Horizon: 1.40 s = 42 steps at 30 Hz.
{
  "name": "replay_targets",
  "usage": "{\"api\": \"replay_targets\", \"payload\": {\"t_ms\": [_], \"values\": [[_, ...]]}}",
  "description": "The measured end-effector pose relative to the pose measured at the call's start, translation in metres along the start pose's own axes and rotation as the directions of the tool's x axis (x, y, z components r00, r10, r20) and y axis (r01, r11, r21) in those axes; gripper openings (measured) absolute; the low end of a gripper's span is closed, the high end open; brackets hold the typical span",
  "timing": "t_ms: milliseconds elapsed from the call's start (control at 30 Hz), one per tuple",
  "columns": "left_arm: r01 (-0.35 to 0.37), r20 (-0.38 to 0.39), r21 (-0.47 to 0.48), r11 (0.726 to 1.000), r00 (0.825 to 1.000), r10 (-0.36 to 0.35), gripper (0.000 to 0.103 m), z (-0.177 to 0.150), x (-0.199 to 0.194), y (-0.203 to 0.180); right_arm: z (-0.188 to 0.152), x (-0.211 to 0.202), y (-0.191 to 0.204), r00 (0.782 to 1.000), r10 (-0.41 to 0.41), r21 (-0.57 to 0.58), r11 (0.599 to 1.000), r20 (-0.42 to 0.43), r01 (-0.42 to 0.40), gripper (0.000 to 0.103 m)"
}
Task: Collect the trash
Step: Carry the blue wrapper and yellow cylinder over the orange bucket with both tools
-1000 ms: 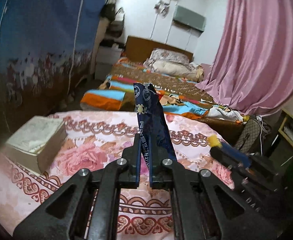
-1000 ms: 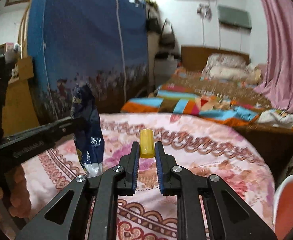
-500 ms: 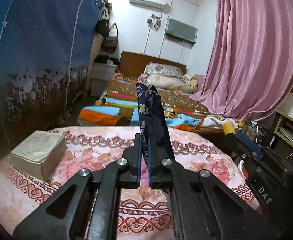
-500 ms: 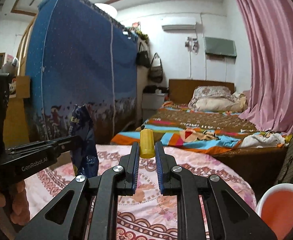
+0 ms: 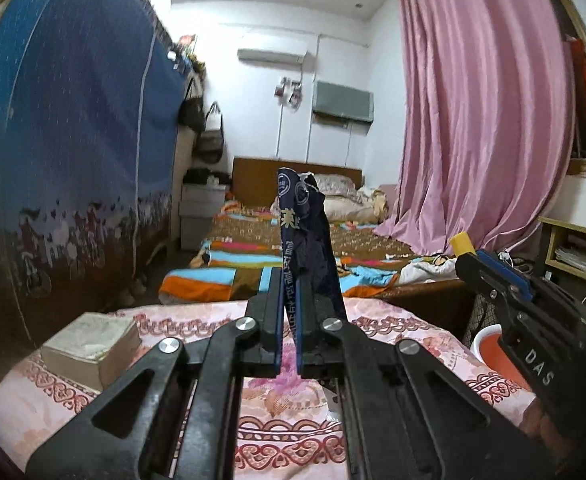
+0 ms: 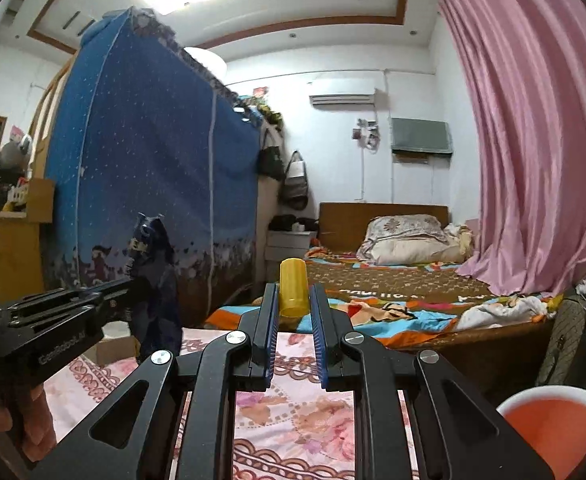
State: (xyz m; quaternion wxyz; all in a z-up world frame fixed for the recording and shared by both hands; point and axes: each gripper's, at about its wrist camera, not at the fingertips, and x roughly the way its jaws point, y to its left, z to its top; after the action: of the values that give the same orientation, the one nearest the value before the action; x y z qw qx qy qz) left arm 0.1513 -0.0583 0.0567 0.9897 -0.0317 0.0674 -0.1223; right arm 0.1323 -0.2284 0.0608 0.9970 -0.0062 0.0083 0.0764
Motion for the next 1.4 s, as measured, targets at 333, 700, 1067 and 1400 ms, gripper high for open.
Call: {"api": "replay_targets", "payload": {"t_ms": [333,700,1067,1400], "values": [[0.053,0.05,0.094,0.994,0.997,-0.058,0.0,-0.001,-0.014,-0.037,0.004,-0.032,-0.029,0.994,-0.112,0.034,0.993,0.015,0.112,0.014],[0.151,0.043,0.13,0.98,0.987,-0.158,0.0,0.008,-0.003,-0.088,0.009,-0.06,-0.063,0.973,-0.222,0.029,0.975,0.067,0.221,0.014],[0.258,0.002,0.178,0.95,0.965,-0.262,0.0,0.009,0.011,-0.144,0.002,-0.075,-0.114,0.942,-0.334,0.105,0.938,0.026,0.33,0.014],[0.355,-0.064,0.187,0.916,0.935,-0.349,0.0,0.004,0.024,-0.186,-0.002,-0.092,-0.152,0.906,-0.423,0.185,0.89,-0.008,0.417,0.014]]}}
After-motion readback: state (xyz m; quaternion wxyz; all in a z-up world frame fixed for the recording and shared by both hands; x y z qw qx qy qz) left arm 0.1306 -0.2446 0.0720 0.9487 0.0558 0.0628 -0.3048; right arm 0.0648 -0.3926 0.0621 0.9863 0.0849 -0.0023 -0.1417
